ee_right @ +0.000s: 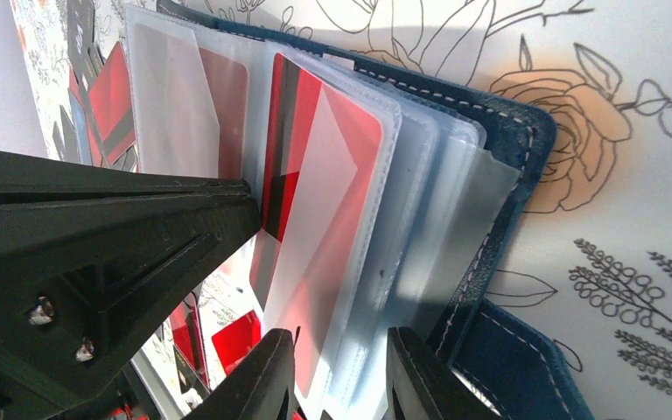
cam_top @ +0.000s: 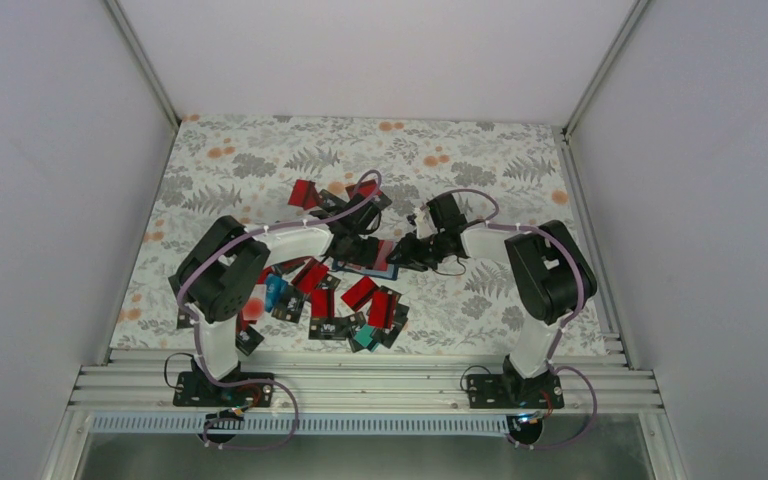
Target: Put the credit cards into the card holder
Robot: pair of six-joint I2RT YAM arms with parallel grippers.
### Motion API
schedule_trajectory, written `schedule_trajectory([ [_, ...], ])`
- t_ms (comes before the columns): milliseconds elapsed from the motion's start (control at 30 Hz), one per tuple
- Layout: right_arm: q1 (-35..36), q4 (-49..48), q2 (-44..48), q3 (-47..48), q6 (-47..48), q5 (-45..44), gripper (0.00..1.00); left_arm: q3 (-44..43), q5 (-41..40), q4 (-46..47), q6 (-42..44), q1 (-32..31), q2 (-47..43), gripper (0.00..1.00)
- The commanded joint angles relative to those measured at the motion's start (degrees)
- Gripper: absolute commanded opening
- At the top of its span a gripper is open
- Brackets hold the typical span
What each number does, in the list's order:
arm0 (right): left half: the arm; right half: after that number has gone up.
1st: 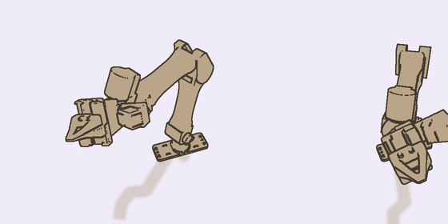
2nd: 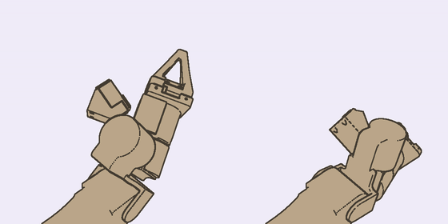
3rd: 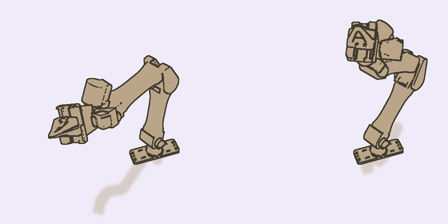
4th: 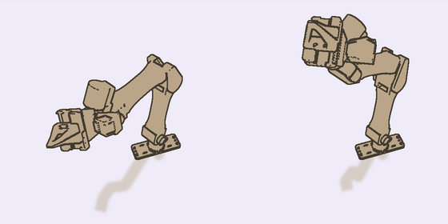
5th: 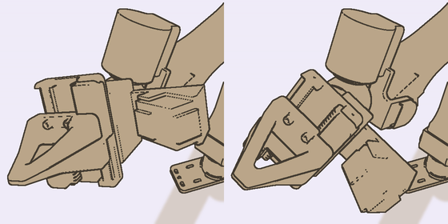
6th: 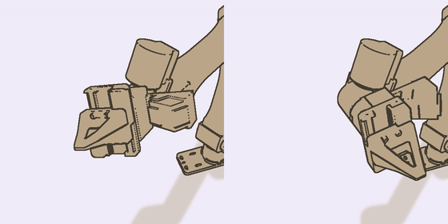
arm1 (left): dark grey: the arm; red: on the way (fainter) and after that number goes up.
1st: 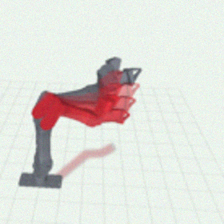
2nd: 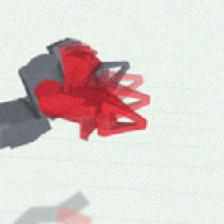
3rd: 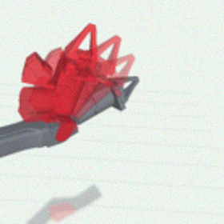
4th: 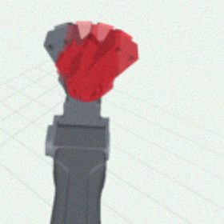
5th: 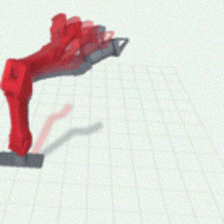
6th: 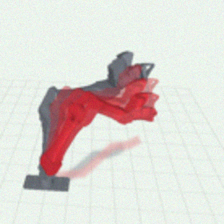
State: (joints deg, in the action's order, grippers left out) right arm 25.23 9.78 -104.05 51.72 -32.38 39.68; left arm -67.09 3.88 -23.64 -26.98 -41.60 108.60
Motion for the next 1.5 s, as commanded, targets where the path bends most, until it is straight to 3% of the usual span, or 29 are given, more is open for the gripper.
schedule_trajectory([
  [0, 0.61, -1.0, -1.3, 1.35, -0.4, 0.61, 0.29, 1.18, 1.21, 1.02, 0.39, 0.12, 1.79, 0.02],
  [567, 0.95, 2.7, -0.5, 3.85, 1.15, -0.51, 0.28, 0.9, 1.56, 1.14, 0.31, 0.13, 2.84, 0.02],
  [867, 1.36, 8.25, 0.9, 5.58, 3.16, -7.36, 0.3, 0.9, 1.48, 1.02, 0.3, 0.12, 2.77, 0.02],
  [1467, 2.58, 9.92, 2.89, 7.52, 3.25, -9.34, 0.3, 1.14, 1.39, 1.02, 0.1, 0.12, 2.65, 0.02],
])
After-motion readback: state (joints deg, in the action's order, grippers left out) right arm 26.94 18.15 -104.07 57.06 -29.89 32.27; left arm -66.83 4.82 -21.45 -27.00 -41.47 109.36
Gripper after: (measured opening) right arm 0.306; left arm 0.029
